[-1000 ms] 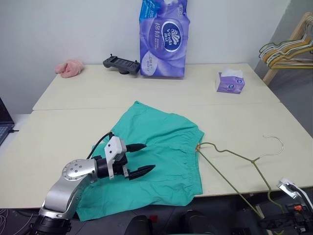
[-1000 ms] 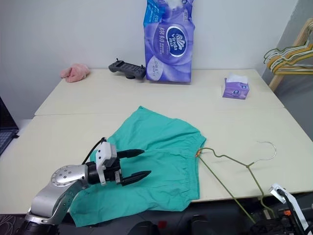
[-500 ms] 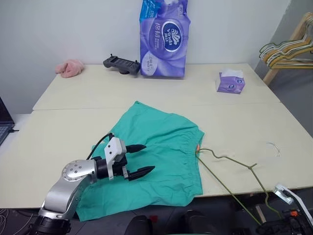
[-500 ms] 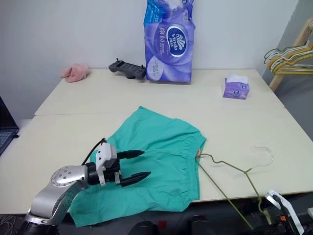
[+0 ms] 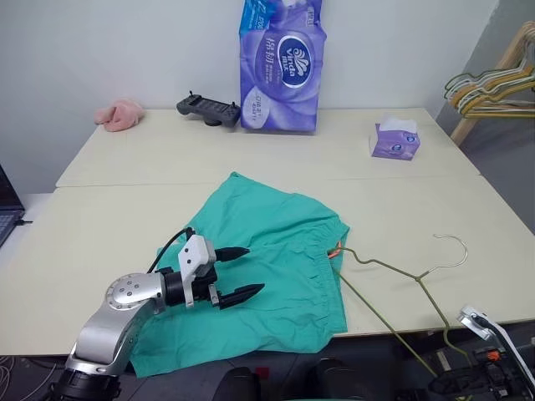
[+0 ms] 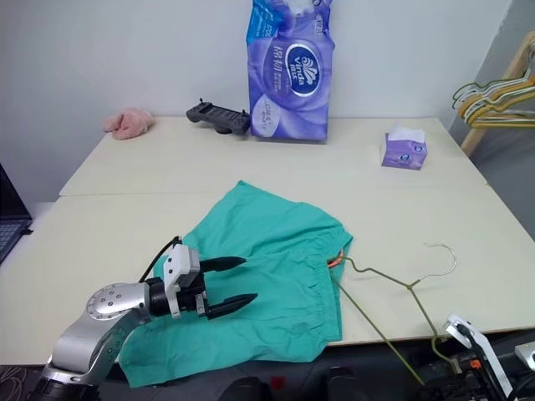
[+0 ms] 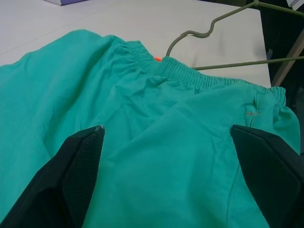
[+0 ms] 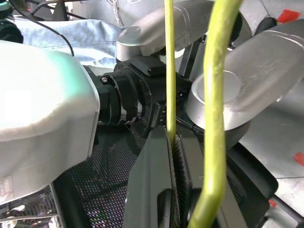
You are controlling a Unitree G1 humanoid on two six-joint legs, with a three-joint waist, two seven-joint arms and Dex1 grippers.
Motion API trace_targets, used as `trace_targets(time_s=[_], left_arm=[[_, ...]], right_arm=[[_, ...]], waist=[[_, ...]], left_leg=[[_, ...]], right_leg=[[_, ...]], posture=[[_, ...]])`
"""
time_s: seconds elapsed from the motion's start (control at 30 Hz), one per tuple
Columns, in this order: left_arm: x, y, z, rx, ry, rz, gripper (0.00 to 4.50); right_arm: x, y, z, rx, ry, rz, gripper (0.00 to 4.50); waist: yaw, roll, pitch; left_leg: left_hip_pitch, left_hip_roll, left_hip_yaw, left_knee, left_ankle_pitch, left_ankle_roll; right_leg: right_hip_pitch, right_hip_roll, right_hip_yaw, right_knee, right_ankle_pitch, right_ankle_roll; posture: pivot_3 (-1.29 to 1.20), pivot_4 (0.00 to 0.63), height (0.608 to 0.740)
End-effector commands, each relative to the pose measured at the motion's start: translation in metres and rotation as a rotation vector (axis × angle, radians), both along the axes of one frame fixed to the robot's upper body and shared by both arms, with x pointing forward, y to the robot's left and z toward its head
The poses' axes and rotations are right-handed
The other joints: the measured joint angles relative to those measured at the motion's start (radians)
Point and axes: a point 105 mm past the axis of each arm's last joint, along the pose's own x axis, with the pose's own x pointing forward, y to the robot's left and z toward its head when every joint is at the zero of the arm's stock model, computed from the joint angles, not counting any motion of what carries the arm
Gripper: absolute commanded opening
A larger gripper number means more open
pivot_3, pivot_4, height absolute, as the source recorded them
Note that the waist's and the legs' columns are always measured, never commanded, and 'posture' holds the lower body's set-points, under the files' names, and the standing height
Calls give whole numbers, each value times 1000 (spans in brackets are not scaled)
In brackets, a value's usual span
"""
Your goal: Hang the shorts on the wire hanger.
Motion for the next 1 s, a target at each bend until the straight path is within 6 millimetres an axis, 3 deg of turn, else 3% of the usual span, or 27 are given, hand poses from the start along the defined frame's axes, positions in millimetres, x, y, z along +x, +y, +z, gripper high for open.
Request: trace_targets(time_s=[0.03,0.17,0.43,0.63,0.77,1.0], left_arm=[[1,-2,9,-3,-46,-10,4491],[1,-1,10,-2,-48,-10,4491],[0,0,9,1,-45,-3,4491],[-3,1,7,6,-40,-5,4491],[-2,0,8,3,-43,-8,4491],[1,0,10,9,-55,-11,4491]], right_arm=[[3,6,0,21,4,6,0],[1,11,-1,36,20,18,0],[-25,11,-1,64,143,-23,0],[-27,12,1,90,163,-75,0],[-17,21,-1,124,144,-73,0],[17,39,-3,175,119,-108,0]], waist=[[0,0,0],[1,1,0],[12,2,0],[18,2,0],[21,3,0],[24,6,2]], left_leg=[[-1,0,-1,0,0,0],[-5,0,-5,0,0,0],[-10,0,-14,1,0,0],[-9,0,-14,2,0,0],[-9,0,-15,3,0,0],[-9,-1,-15,3,0,0]], right_leg=[[0,0,0,-1,0,0],[-1,-1,-5,-4,0,0],[-1,-1,-14,-5,0,0],[1,-1,-14,-5,0,0],[1,-1,-15,-5,0,0],[1,-1,-15,-5,0,0]], posture=[[-18,92,740],[-14,93,740],[-4,99,740],[-7,104,740],[-9,104,740],[6,101,740]])
